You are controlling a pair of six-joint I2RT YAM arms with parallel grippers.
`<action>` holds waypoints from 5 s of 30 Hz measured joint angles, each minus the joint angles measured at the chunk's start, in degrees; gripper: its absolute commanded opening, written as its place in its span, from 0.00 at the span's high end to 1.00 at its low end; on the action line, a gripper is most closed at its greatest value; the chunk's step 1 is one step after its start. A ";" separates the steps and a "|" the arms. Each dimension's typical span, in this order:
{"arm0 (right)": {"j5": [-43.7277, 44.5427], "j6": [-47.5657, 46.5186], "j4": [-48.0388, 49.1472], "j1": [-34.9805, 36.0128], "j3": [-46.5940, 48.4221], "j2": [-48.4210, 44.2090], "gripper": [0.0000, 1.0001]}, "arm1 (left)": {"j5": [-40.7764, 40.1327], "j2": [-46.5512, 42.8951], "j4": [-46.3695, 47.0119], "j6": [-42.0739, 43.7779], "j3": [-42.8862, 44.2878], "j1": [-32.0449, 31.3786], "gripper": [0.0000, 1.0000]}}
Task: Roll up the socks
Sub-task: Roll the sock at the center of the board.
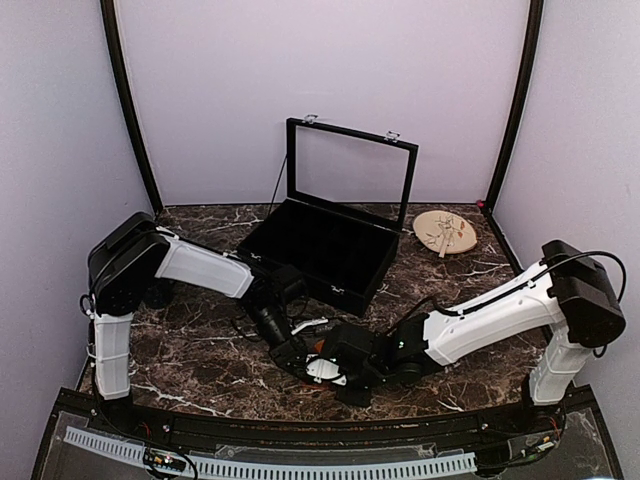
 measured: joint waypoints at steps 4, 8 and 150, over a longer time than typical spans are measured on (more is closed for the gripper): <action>-1.38 0.50 -0.13 -0.63 0.15 0.00 0.98 | -1.77 -2.58 2.64 -1.66 -2.38 1.31 0.69; -2.71 0.98 -0.61 -1.20 0.48 0.00 0.98 | -3.56 -4.48 4.94 -3.10 -3.54 2.25 0.69; -48.83 18.75 -0.57 -24.85 -6.67 -1.40 0.69 | -30.25 -14.21 15.76 10.82 -10.21 -15.21 0.82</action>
